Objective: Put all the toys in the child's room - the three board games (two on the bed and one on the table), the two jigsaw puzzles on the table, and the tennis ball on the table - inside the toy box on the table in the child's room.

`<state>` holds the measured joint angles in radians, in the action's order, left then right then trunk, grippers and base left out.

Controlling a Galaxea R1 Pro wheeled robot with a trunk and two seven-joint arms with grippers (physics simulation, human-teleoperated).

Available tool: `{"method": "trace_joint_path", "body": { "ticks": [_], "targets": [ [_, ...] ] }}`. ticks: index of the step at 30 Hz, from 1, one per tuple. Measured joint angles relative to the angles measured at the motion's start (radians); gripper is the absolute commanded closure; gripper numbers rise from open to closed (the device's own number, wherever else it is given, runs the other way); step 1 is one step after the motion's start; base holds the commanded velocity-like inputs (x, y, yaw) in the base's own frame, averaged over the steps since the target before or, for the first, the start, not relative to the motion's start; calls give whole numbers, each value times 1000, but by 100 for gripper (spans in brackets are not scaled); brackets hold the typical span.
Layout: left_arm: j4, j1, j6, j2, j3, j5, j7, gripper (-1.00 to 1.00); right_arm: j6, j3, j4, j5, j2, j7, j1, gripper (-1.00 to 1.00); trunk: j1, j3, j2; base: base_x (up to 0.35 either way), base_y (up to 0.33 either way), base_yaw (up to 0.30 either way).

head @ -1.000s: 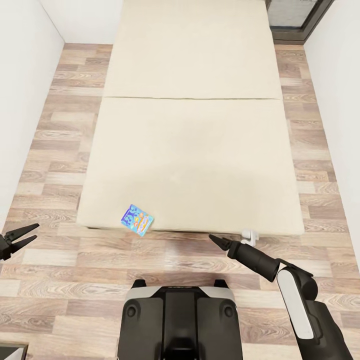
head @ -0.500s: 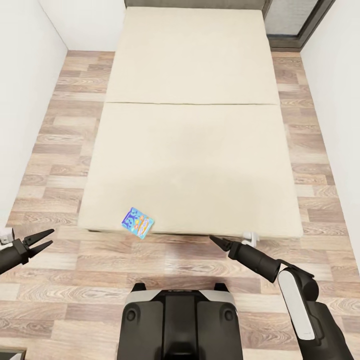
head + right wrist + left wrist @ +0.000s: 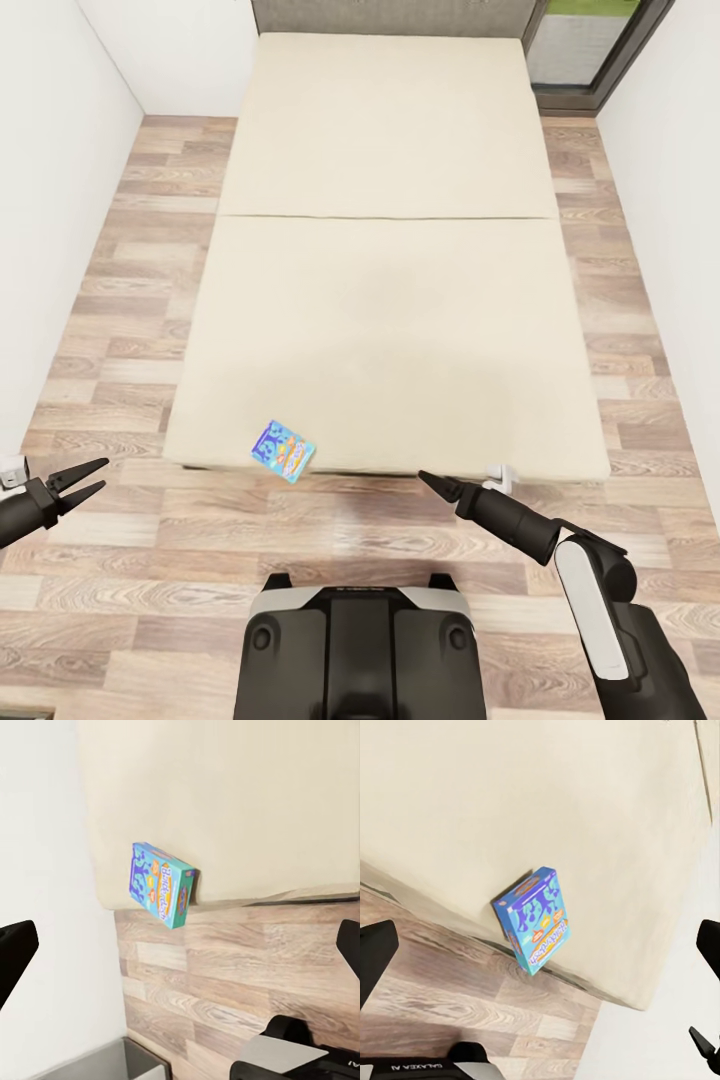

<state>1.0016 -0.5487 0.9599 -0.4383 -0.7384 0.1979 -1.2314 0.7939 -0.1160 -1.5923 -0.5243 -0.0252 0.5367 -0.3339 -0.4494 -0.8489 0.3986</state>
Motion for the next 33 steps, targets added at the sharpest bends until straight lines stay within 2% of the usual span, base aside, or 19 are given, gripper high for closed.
{"method": "trace_joint_path", "body": {
  "ticks": [13,33],
  "targets": [
    [0,0,0,0,0,0,-5,-100,0,2,-1,1,1,-6,0,-100,0,21,0,-98,68,0],
    [2,0,1,0,-2,0,-8,-100,-1,3,-1,1,2,-8,0,-100,0,53,0,-6,4,47]
  ]
}}
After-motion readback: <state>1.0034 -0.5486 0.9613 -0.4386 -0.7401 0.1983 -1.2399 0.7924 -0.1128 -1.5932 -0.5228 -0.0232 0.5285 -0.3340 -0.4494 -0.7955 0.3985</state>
